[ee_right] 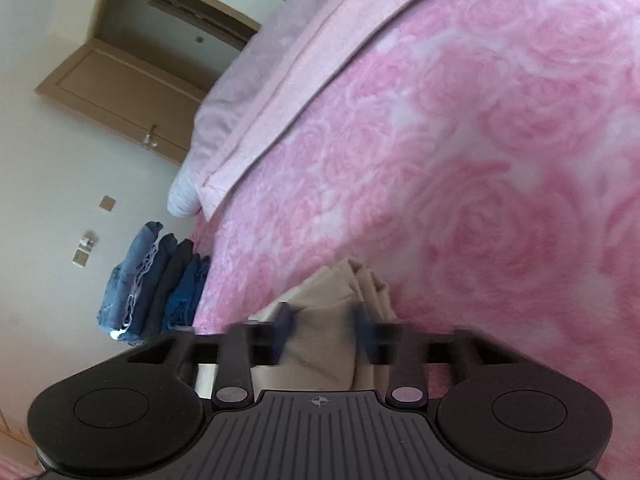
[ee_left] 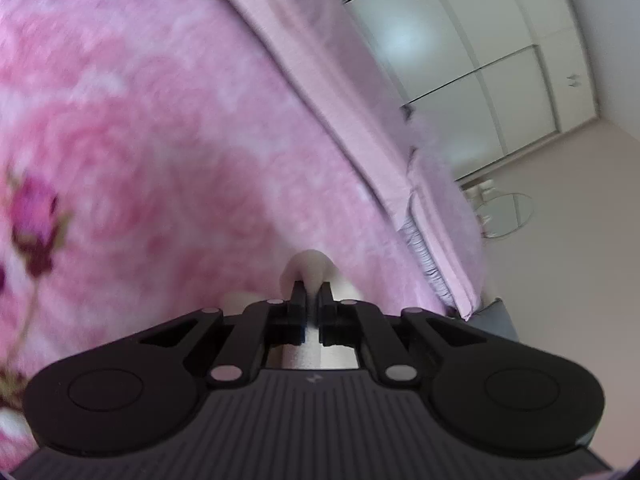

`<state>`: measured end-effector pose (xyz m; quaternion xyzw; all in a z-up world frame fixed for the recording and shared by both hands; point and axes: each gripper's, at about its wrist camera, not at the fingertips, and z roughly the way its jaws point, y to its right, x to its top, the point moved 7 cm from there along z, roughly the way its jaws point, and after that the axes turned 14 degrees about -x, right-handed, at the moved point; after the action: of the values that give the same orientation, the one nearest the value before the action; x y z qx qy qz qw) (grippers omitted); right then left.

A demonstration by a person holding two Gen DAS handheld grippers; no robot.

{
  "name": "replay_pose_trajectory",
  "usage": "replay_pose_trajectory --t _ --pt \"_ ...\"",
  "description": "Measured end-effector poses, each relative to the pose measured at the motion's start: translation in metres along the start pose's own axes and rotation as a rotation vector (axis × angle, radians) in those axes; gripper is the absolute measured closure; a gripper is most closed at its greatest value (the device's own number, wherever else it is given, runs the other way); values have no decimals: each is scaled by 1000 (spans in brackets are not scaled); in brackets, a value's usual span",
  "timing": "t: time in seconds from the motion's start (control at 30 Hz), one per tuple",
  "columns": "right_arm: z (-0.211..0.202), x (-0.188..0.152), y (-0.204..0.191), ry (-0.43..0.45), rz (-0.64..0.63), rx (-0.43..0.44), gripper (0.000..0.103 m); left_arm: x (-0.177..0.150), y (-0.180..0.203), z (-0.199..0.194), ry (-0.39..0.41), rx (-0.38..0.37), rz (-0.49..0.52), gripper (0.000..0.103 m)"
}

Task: Fold clothes

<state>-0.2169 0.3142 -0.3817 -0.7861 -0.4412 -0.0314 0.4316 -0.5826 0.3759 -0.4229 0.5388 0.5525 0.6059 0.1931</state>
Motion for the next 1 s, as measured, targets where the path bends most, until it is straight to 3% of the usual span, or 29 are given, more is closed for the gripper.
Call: replay_pose_trajectory --t 0.1,0.17,0.27,0.37,0.43,0.47,0.5,0.53,0.63,0.7,0.83,1.0 --pt "-14 4 -12 109 -95 18 97 1 1 -1 15 -11 46 101" --pt "-18 4 -12 144 -112 -14 97 -3 -8 5 -4 19 45 101" --pt "0 -7 2 109 -127 -129 97 -13 -26 15 -31 101 50 99" --pt "18 -18 12 69 -96 -134 97 -15 -24 13 -22 147 73 89" --pt "16 -17 15 55 -70 -130 88 -12 -16 1 11 188 80 79" --pt "9 -14 16 54 -62 -137 81 -12 -11 -9 41 204 84 79" --pt "1 -12 15 68 -63 -156 66 -12 -6 -20 70 219 86 79" --pt "-12 -10 12 103 -82 -188 64 -15 1 -30 90 228 93 79" --pt "-58 -20 -5 207 -202 -260 64 -42 37 -50 83 239 182 82" --pt "-80 -44 -25 238 -331 -268 64 -70 59 -43 9 241 266 95" --pt "-81 -102 -67 253 -595 -295 64 -116 89 -17 -108 233 404 96" --pt "-35 -137 -64 260 -762 -405 69 -141 73 16 -150 346 491 94"
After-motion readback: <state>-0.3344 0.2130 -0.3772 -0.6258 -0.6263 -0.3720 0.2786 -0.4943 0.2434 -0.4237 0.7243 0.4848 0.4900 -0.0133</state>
